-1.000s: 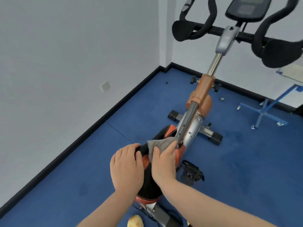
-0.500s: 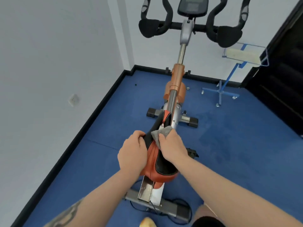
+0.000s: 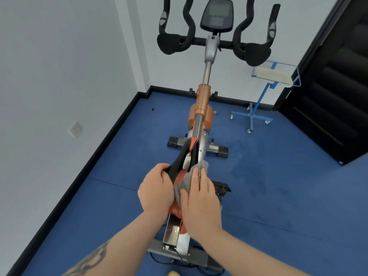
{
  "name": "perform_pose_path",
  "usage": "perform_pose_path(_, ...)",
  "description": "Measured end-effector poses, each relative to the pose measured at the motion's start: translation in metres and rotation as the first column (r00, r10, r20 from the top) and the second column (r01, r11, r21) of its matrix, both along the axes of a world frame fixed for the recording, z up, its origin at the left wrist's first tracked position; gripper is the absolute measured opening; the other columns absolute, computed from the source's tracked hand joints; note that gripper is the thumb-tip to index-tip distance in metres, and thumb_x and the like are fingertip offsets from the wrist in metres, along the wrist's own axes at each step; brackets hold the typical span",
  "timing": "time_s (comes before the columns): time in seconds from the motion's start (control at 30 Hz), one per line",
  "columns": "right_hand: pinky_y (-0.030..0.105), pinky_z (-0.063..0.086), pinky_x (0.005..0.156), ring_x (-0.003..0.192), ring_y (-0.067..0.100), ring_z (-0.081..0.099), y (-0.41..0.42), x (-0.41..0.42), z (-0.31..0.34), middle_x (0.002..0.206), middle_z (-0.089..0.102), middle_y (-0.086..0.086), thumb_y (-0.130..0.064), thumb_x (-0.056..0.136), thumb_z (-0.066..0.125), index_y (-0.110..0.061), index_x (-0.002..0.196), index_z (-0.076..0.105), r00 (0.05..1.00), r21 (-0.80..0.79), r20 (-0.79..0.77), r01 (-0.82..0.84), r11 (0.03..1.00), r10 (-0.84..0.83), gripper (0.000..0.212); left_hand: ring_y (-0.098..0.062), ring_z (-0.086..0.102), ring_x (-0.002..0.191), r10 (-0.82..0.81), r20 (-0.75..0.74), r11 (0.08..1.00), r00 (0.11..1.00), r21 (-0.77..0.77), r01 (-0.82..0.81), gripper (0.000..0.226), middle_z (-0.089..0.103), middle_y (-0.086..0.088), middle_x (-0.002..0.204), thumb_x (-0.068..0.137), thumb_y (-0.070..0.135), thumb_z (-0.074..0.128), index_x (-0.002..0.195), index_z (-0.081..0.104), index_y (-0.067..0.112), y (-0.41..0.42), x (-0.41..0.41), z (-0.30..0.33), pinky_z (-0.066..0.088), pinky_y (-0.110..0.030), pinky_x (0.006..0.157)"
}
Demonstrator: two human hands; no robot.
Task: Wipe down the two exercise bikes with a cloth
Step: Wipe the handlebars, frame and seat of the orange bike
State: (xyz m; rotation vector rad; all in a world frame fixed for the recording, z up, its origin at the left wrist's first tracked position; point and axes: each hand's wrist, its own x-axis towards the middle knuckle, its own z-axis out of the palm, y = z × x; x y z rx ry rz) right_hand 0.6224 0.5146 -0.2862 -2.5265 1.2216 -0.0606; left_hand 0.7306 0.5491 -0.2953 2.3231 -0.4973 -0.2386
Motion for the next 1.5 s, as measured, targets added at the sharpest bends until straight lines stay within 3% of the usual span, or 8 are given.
perform_pose_path(0.2, 0.035, 0.043, 0.103, 0.139, 0.022, 0.028, -0.024, 0.006, 0.010, 0.161, 0.007, 0.005, -0.039, 0.104, 0.025, -0.013, 0.155, 0.000, 0.999, 0.140, 0.052, -0.015, 0.990, 0.008, 0.062, -0.008, 0.060, 0.083, -0.005, -0.014, 0.999, 1.000, -0.034, 0.004, 0.034, 0.066, 0.018, 0.091, 0.093, 0.016, 0.040, 0.103, 0.066, 0.035, 0.000, 0.000, 0.004, 0.043, -0.028, 0.067)
perform_pose_path(0.37, 0.040, 0.014, 0.120, 0.149, 0.031, -0.003, -0.001, -0.012, -0.004, 0.162, -0.010, 0.014, -0.039, 0.100, 0.005, -0.009, 0.154, -0.003, 0.994, 0.065, -0.053, -0.090, 0.994, 0.093, 0.063, -0.007, 0.060, 0.083, 0.006, -0.038, 0.999, 0.999, -0.052, -0.008, 0.035, 0.065, 0.019, 0.089, 0.093, 0.016, 0.039, 0.102, 0.066, 0.037, 0.000, 0.003, 0.001, 0.047, -0.031, 0.071)
perform_pose_path(0.5, 0.047, 0.034, 0.110, 0.139, 0.033, 0.031, -0.033, 0.010, 0.009, 0.157, 0.021, 0.014, -0.035, 0.103, 0.029, -0.016, 0.154, 0.004, 0.987, 0.331, 0.115, 0.072, 0.941, -0.116, 0.060, -0.011, 0.060, 0.086, 0.003, -0.027, 0.998, 1.000, -0.062, -0.004, 0.035, 0.067, 0.017, 0.092, 0.093, 0.015, 0.040, 0.102, 0.066, 0.035, 0.001, 0.002, 0.002, 0.048, -0.033, 0.074)
perform_pose_path(0.63, 0.038, 0.028, 0.115, 0.146, 0.025, 0.018, 0.011, 0.002, -0.004, 0.162, 0.007, 0.009, -0.045, 0.100, 0.012, -0.015, 0.154, -0.008, 0.997, -0.016, -0.042, 0.058, 0.998, -0.059, 0.065, -0.011, 0.060, 0.084, -0.006, -0.035, 0.999, 0.999, -0.051, 0.004, 0.035, 0.067, 0.016, 0.094, 0.093, 0.014, 0.039, 0.101, 0.065, 0.037, 0.000, 0.004, -0.001, 0.048, -0.032, 0.070)
perform_pose_path(0.87, 0.039, 0.047, 0.091, 0.122, 0.025, 0.049, -0.031, 0.032, 0.010, 0.155, 0.027, 0.006, -0.041, 0.103, 0.022, -0.019, 0.154, -0.005, 0.982, 0.151, 0.033, 0.177, 0.973, -0.184, 0.062, -0.011, 0.059, 0.085, -0.092, -0.060, 0.995, 0.994, -0.035, 0.090, 0.033, 0.065, 0.014, 0.094, 0.095, 0.015, 0.037, 0.106, 0.061, 0.034, 0.001, 0.007, 0.004, 0.043, -0.031, 0.068)
perform_pose_path(1.03, 0.040, 0.019, 0.118, 0.149, 0.025, 0.001, 0.020, 0.004, -0.002, 0.163, -0.009, 0.005, -0.043, 0.101, 0.016, -0.024, 0.154, -0.013, 0.986, -0.030, -0.160, 0.053, 0.998, -0.057, 0.063, -0.002, 0.055, 0.101, -0.353, -0.105, 0.928, 0.930, -0.167, 0.334, 0.030, 0.061, 0.022, 0.104, 0.102, 0.018, 0.037, 0.117, 0.061, 0.031, 0.023, 0.023, -0.001, 0.047, -0.027, 0.084)
perform_pose_path(1.37, 0.045, 0.027, 0.113, 0.143, 0.028, 0.031, 0.034, 0.021, 0.010, 0.157, 0.030, 0.003, -0.042, 0.098, 0.022, -0.034, 0.148, 0.035, 0.987, -0.062, -0.041, 0.151, 0.987, -0.154, 0.052, 0.004, 0.050, 0.103, -0.429, -0.066, 0.883, 0.901, -0.237, 0.404, 0.030, 0.056, 0.027, 0.107, 0.100, 0.015, 0.041, 0.117, 0.058, 0.033, 0.026, 0.031, -0.006, 0.038, -0.020, 0.080)
perform_pose_path(1.5, 0.039, 0.019, 0.119, 0.149, 0.018, 0.008, 0.001, 0.028, 0.007, 0.163, 0.002, -0.006, -0.048, 0.100, 0.009, -0.042, 0.152, 0.013, 0.988, -0.035, -0.086, 0.123, 0.992, -0.126, 0.053, -0.004, 0.049, 0.105, -0.441, -0.040, 0.880, 0.897, -0.214, 0.424, 0.029, 0.058, 0.017, 0.113, 0.099, 0.013, 0.042, 0.118, 0.058, 0.027, 0.023, 0.031, -0.005, 0.036, -0.022, 0.078)
